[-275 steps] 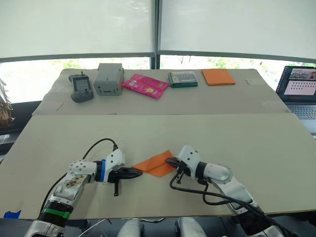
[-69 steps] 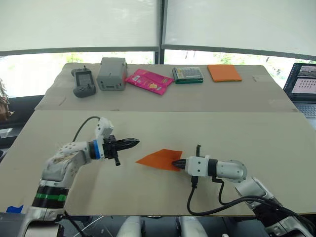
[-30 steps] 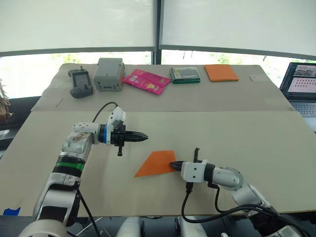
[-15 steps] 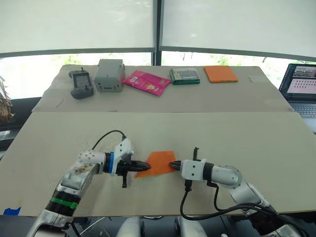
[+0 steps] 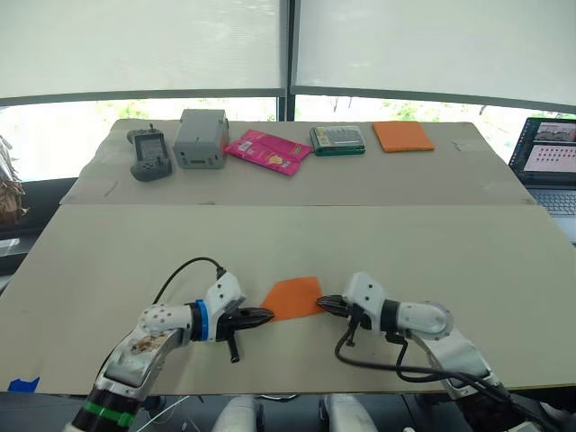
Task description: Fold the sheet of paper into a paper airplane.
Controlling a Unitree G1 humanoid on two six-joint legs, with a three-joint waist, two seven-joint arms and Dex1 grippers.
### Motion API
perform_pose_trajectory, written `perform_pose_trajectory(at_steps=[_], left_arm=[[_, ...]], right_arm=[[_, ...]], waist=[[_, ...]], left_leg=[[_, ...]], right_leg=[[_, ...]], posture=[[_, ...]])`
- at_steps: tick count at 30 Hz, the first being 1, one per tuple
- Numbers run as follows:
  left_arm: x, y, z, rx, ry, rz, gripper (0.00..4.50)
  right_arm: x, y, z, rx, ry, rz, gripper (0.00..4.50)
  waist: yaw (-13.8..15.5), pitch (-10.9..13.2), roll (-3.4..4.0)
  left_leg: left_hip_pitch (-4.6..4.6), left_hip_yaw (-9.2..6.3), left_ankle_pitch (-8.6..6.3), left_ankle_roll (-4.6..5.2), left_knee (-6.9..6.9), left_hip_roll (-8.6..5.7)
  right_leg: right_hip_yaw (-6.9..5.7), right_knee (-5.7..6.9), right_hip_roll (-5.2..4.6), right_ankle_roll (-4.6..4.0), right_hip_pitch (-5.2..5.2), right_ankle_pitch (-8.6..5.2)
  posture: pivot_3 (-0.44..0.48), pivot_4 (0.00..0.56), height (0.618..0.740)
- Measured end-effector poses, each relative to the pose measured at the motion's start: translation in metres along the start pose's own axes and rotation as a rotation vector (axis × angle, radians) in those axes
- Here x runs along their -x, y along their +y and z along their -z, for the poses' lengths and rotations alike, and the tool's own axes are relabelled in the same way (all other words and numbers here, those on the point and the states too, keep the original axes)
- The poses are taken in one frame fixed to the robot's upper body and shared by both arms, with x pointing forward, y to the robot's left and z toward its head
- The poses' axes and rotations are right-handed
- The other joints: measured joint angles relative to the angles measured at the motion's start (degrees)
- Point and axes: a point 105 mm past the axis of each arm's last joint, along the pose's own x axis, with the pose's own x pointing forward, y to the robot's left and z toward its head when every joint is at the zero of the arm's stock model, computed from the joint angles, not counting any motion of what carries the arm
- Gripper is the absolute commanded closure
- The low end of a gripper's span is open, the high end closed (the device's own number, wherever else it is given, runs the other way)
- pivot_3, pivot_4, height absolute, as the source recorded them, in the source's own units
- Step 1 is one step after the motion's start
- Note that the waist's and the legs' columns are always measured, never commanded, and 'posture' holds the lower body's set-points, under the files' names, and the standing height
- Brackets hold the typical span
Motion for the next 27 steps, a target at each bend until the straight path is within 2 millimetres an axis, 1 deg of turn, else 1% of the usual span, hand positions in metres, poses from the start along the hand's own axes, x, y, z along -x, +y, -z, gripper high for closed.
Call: perform_pose_trajectory(at_steps=[3, 7, 9, 11, 14, 17, 19, 23, 27], left_arm=[[-0.001, -0.004, 0.001, 0.029, -0.012, -0.028, 4.50], [-0.007, -0.005, 0.000, 0.044, -0.033, -0.053, 4.50], [-0.009, -0.005, -0.001, 0.044, -0.037, -0.061, 4.50], [-0.010, -0.005, -0.001, 0.042, -0.039, -0.065, 4.50], [-0.011, -0.005, -0.002, 0.037, -0.041, -0.067, 4.50], [-0.011, -0.005, -0.002, 0.036, -0.042, -0.069, 4.50], [-0.012, -0.005, -0.002, 0.037, -0.044, -0.073, 4.50], [-0.013, -0.005, -0.002, 0.038, -0.046, -0.079, 4.50], [-0.013, -0.005, -0.002, 0.039, -0.048, -0.083, 4.50]], right_arm=[[0.006, -0.008, -0.007, -0.112, -0.025, -0.013, 2.17], [0.004, -0.018, -0.025, -0.211, -0.051, -0.049, 0.79], [0.003, -0.022, -0.035, -0.271, -0.048, -0.084, 0.79], [-0.001, -0.024, -0.039, -0.360, -0.042, -0.118, 0.79], [-0.005, -0.026, -0.033, -0.467, 0.000, -0.133, 0.79], [-0.009, -0.025, -0.024, -0.551, 0.063, -0.155, 0.79], [-0.011, -0.023, -0.019, -0.568, 0.100, -0.172, 0.79], [-0.012, -0.027, -0.019, -0.568, 0.118, -0.164, 0.79], [-0.014, -0.027, -0.021, -0.590, 0.110, -0.177, 0.79]], waist=[[0.09, 0.02, 0.03], [0.19, 0.03, 0.05], [0.26, 0.02, 0.05], [0.35, 0.02, 0.06], [0.48, 0.02, 0.07], [0.48, 0.01, 0.08], [0.46, 0.00, 0.10], [0.43, -0.02, 0.12], [0.42, -0.02, 0.12]], left_leg=[[0.00, 0.00, 0.00, 0.00, 0.00, 0.00], [-0.01, 0.00, 0.00, 0.00, 0.01, -0.10], [0.00, -0.01, 0.00, 0.00, 0.00, -0.15], [0.00, -0.04, 0.00, 0.00, 0.01, -0.16], [-0.02, -0.04, 0.00, 0.00, 0.00, -0.23], [-0.03, -0.04, 0.01, 0.00, 0.00, -0.26], [-0.03, -0.04, 0.01, 0.01, 0.00, -0.27], [-0.02, -0.04, 0.01, 0.01, 0.00, -0.27], [-0.02, -0.04, 0.01, 0.01, 0.01, -0.27]], right_leg=[[-0.01, -0.01, -0.01, 0.00, 0.01, 0.00], [-0.02, -0.01, -0.07, 0.00, 0.01, 0.00], [-0.03, -0.01, -0.10, 0.00, 0.02, 0.00], [-0.05, -0.01, -0.12, 0.00, 0.03, 0.00], [-0.06, -0.02, -0.19, 0.00, 0.02, 0.00], [-0.06, -0.03, -0.24, 0.00, 0.02, 0.00], [-0.07, -0.03, -0.25, 0.01, 0.02, 0.00], [-0.10, -0.03, -0.25, 0.02, 0.03, -0.01], [-0.10, -0.04, -0.25, 0.03, 0.04, -0.01]], posture=[[0.000, 0.150, 0.740], [0.000, 0.150, 0.740], [0.000, 0.150, 0.740], [0.000, 0.150, 0.740], [0.000, 0.150, 0.740], [0.000, 0.150, 0.740], [0.000, 0.150, 0.740], [0.000, 0.150, 0.740], [0.000, 0.150, 0.740]])
